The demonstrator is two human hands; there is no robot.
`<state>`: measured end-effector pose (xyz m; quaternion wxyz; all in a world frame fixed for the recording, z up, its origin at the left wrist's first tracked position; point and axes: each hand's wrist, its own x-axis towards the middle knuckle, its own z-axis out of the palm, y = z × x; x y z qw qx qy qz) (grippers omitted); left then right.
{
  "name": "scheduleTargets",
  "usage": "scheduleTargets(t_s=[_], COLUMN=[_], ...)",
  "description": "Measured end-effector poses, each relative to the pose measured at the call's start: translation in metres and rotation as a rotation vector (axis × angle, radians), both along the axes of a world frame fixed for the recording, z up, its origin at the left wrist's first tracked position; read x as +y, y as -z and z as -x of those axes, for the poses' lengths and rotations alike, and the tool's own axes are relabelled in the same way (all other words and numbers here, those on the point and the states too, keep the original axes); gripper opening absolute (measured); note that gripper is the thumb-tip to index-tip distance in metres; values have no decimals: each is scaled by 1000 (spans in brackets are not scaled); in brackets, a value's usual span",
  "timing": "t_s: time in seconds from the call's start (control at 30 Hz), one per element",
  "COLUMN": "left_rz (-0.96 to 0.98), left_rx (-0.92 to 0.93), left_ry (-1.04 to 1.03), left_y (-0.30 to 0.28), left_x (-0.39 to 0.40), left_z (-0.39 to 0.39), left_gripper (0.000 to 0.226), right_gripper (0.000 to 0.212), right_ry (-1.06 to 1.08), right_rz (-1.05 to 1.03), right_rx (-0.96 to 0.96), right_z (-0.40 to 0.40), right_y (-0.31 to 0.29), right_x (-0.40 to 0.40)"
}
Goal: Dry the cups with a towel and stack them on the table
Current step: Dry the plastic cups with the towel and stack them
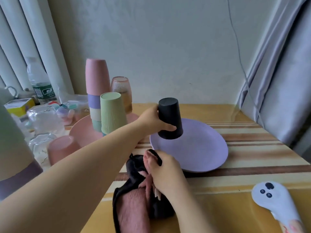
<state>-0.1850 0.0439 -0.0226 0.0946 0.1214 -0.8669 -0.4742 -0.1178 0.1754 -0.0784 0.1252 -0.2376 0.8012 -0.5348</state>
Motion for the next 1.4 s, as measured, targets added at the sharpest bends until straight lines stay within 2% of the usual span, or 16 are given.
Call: scheduleTargets(t_s=[0.1,0.2,0.53,0.6,0.7,0.73,0.8,0.87,0.97,1.07,1.1,1.23,1.4], left_rz=[15,75,190,207,249,254,212,137,-12,-101,-121,-73,-5], left_rx=[-34,-75,-111,-17,310,410,505,477,361,227,197,157,167], left_ry=[35,49,69,-11,-243,-333,-516,-652,-782,-814,-787,-695,-712], left_y=[11,21,38,32,27,27,28,29,29,34,38,47,44], left_x=[-3,-7,5,6,3,0,-8,-17,-32,-47,-52,-59,-59], left_z=[27,38,26,8,-31,-43,-62,-72,-75,-75,-74,-74,-70], left_gripper=[66,74,86,76,31,23,27,44,84,107,106,73,72], right_gripper=[23,27,22,22,22,21,20,20,23,24,25,25,26], right_ry=[15,21,24,18,27,27,22,20,21,14,12,6,9], right_rz=[-14,-42,-78,-75,-102,-100,-99,-107,-119,-124,-122,-127,-134], right_rx=[-29,-20,-16,-23,-10,-11,-9,2,35,54,49,54,66], right_z=[5,10,10,11,11,11,9,7,5,4,5,6,7], right_y=[4,6,5,4,3,2,2,1,1,2,2,4,5], right_x=[-1,1,3,3,2,2,1,1,1,1,1,0,-1])
